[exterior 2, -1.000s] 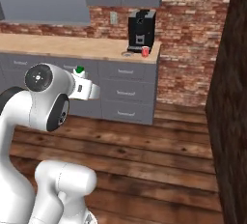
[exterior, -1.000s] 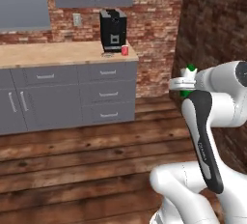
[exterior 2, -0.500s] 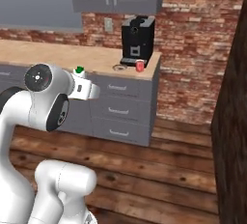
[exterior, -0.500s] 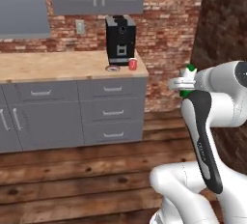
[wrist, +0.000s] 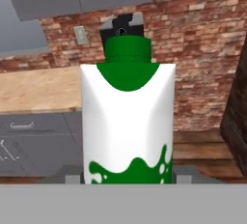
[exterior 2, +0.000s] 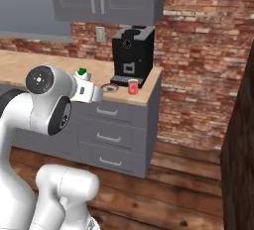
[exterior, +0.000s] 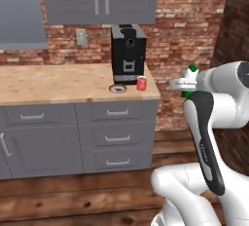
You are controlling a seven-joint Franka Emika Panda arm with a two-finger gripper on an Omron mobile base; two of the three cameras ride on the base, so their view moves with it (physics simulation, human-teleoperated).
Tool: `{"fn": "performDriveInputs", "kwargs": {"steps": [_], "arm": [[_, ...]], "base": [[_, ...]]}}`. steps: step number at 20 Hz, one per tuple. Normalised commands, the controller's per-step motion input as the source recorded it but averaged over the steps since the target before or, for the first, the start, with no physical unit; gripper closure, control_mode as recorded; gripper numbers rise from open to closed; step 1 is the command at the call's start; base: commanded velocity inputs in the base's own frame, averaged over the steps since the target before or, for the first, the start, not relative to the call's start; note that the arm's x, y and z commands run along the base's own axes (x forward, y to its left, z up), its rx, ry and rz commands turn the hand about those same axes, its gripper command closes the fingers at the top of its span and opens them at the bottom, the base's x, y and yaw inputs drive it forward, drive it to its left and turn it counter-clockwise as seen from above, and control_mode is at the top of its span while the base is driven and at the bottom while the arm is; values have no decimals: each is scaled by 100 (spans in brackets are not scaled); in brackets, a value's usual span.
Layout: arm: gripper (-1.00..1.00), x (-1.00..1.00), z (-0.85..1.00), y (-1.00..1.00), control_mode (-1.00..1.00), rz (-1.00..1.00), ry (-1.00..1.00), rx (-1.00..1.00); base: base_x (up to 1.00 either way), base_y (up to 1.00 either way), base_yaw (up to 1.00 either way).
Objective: Take a sugar cube from the saucer and place it inside the coffee. Then, grab milk from the fridge and place it next to the coffee on the counter to sweeten the coffee.
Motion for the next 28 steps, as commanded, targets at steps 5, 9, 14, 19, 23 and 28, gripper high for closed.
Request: {"fn": "performDriveInputs", "kwargs": {"steps": [5,9,14,19,23,28], "arm": [[100,0,0,0,100,0,0,0],[100,0,0,0,100,0,0,0],[100,0,0,0,100,0,0,0],[100,0,0,0,100,0,0,0],[100,0,0,0,100,0,0,0],[100,0,0,-3,-100,0,0,0]], "base": [[100,-16,10],[97,0,2],[70,15,-12],[49,39,-42],[3,5,-21],[0,0,0]]}}
